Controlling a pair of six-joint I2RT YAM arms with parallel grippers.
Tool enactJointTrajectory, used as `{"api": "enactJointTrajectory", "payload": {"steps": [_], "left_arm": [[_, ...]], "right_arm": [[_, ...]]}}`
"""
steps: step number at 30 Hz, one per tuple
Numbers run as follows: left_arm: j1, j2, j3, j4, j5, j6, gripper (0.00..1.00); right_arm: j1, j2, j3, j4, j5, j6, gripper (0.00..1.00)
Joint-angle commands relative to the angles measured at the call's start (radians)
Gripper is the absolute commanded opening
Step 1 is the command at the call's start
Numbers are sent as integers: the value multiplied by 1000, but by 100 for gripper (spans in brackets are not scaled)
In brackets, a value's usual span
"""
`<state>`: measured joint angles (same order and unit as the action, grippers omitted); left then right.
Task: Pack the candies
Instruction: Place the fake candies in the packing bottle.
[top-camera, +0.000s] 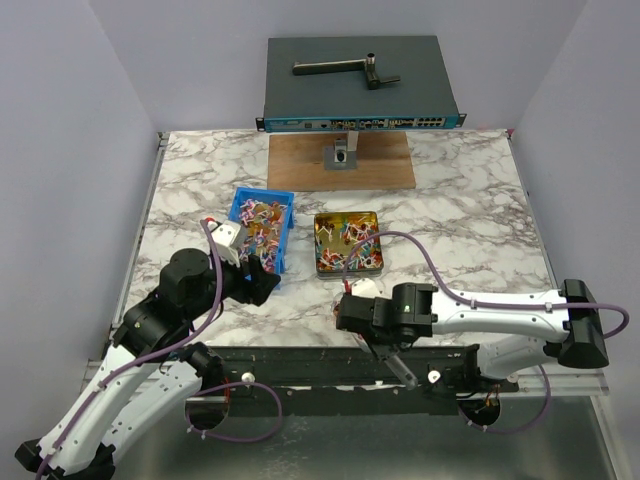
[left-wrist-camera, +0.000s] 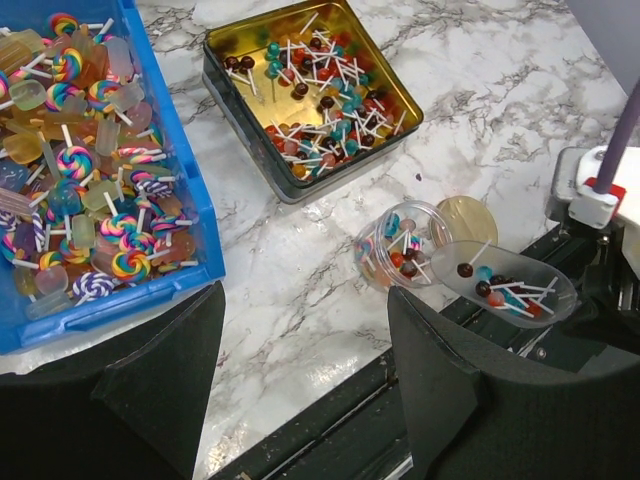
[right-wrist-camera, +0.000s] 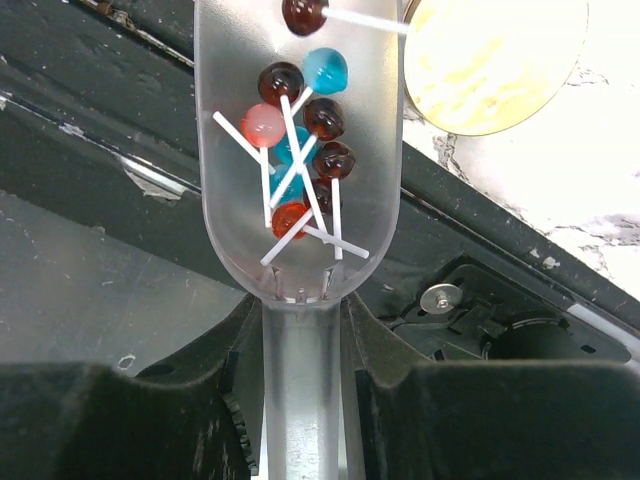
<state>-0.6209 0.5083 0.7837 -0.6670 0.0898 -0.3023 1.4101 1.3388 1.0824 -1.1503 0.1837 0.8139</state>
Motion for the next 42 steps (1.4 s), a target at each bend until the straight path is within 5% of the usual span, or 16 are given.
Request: {"api": "enactJointTrajectory", "payload": {"steps": [1, 42], "left_arm": [[6, -16, -8, 15, 31, 0, 68], [6, -38, -8, 15, 47, -1, 68]], "right_arm": [[-43, 27, 42, -28, -69, -56, 1], [-333, 103, 177, -169, -419, -259, 1]]}}
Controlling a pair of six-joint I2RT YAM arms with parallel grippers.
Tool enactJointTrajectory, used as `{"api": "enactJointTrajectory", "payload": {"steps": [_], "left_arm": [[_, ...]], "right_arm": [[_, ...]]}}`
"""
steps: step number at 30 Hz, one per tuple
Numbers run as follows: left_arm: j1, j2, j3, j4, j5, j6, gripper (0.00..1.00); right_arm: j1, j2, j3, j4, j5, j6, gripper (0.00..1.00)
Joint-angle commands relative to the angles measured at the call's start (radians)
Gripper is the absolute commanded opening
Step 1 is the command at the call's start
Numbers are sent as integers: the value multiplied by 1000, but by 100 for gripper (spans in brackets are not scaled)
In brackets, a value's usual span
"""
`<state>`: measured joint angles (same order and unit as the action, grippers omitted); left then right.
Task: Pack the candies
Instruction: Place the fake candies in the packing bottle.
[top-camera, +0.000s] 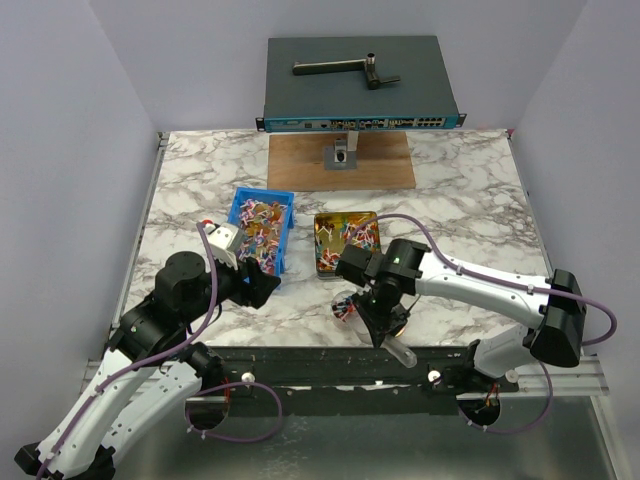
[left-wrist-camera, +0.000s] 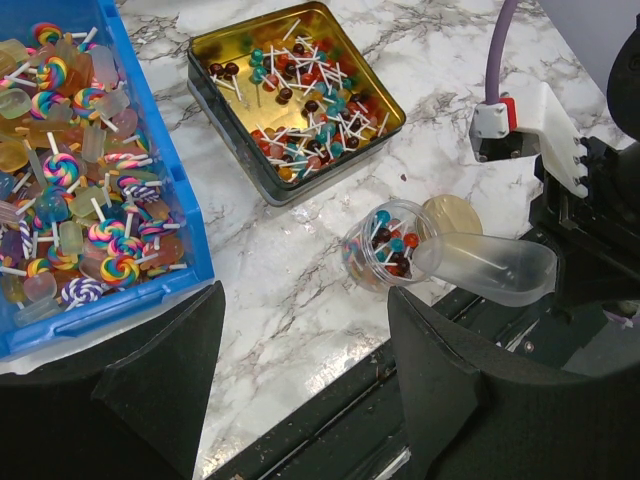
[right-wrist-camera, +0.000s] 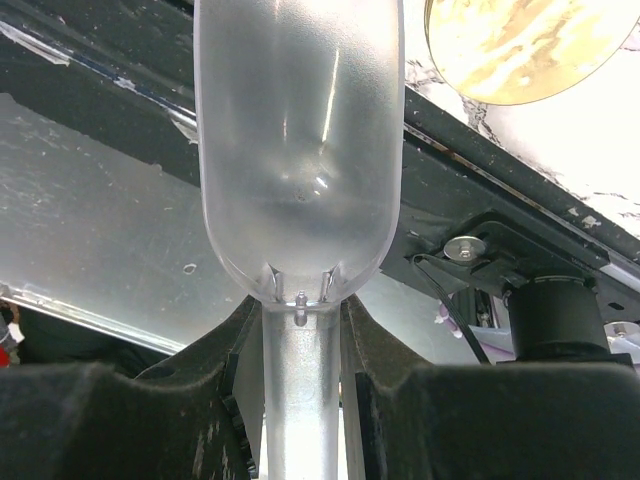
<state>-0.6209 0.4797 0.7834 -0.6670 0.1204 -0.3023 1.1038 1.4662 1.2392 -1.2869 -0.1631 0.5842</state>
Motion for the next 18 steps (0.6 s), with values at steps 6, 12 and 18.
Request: {"api": "enactJointTrajectory", "payload": {"steps": [6, 12, 18], "left_arm": [[6, -9, -7, 14, 12, -1, 68], [6, -4, -8, 14, 10, -2, 68], [6, 4, -9, 14, 10, -1, 68]], "right_arm": [[-68, -66, 26, -59, -90, -22, 1], [-102, -117, 29, -38, -77, -7, 1], [-120, -153, 69, -9, 46, 16, 1]]}}
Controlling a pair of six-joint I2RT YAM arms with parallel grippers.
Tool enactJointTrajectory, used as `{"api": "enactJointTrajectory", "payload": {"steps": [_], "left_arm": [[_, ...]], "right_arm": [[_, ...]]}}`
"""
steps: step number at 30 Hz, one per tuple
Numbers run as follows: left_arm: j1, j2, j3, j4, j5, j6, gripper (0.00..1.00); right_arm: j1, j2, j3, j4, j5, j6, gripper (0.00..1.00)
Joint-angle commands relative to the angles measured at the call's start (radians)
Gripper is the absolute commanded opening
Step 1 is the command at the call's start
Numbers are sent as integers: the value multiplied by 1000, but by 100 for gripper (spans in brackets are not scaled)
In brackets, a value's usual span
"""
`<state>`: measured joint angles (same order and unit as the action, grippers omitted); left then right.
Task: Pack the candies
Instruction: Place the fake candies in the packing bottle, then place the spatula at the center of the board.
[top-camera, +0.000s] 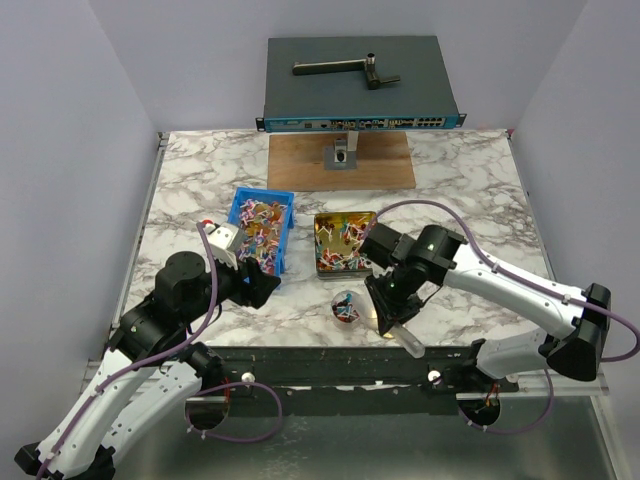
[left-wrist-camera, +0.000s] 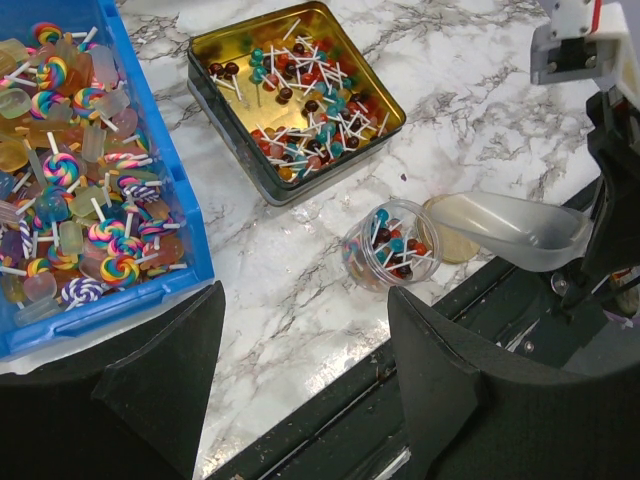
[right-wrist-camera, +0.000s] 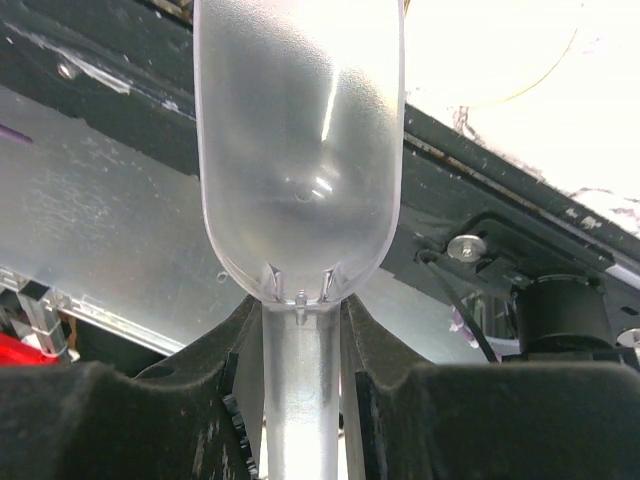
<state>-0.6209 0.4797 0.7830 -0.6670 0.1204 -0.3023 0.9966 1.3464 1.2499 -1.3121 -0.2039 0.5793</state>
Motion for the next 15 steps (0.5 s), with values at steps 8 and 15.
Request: {"api": "enactJointTrajectory", "payload": {"steps": [8, 15], "left_arm": [[6, 13, -8, 14, 2, -1, 68], [6, 21, -10, 14, -4, -1, 69]], "right_arm": [[-31, -53, 111, 62, 298, 17, 1], [-53, -73, 110, 154, 468, -9, 1]]}}
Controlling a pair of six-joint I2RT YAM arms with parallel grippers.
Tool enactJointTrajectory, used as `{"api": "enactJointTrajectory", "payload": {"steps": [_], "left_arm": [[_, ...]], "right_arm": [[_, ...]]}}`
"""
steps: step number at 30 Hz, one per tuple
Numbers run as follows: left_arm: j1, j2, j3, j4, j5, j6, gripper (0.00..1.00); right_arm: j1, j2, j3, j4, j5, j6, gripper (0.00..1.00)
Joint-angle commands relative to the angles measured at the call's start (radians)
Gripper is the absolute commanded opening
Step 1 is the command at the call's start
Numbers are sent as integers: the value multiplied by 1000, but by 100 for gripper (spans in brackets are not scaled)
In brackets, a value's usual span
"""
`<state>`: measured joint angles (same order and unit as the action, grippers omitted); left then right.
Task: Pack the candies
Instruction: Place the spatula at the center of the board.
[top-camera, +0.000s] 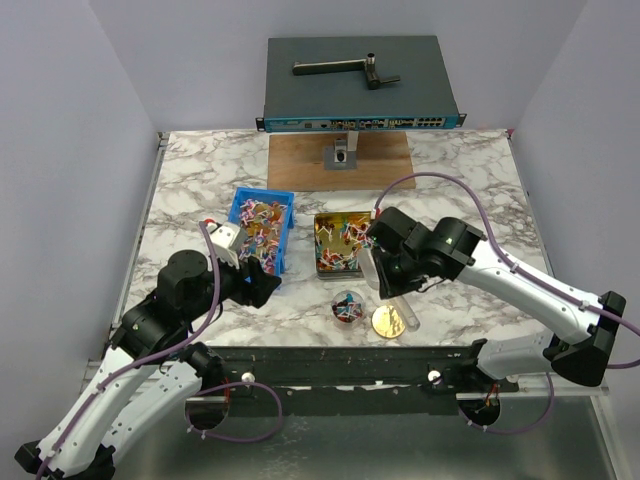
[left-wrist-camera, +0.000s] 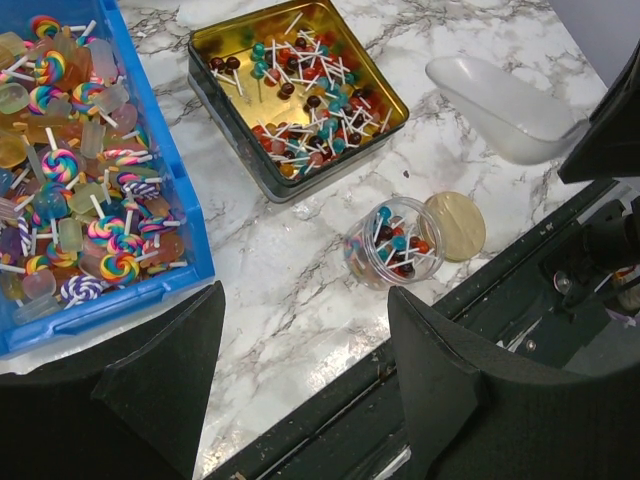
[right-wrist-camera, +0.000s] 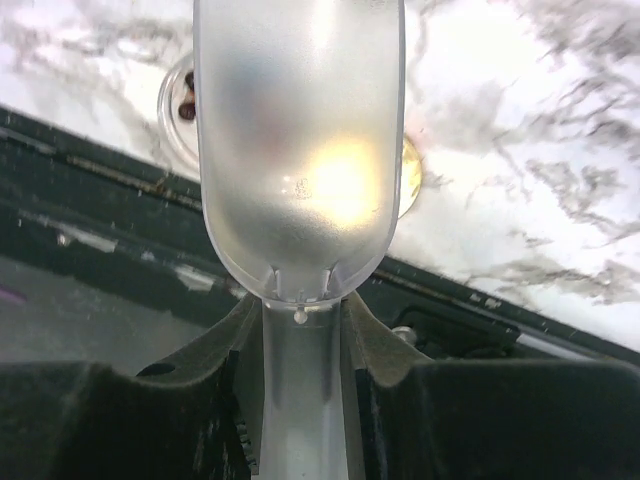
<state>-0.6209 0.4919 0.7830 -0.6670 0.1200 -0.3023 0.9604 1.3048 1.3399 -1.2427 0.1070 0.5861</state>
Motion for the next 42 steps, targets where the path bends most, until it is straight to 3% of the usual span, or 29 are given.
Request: {"api": "enactJointTrajectory", "payload": {"steps": [1, 16, 28, 42], "left_arm": [[6, 11, -10, 14, -3, -1, 69], [6, 33, -11, 14, -13, 0, 69], [6, 63, -11, 17, -19, 0, 69], [6, 92, -13, 17, -30, 2, 69]], "right_arm": [[-21, -35, 13, 106, 179, -23, 1], [-159, -66, -205, 511, 390, -171, 1], [-291, -78, -387, 817, 418, -187, 1], [-446, -46, -554, 1046, 498, -163, 1]]}}
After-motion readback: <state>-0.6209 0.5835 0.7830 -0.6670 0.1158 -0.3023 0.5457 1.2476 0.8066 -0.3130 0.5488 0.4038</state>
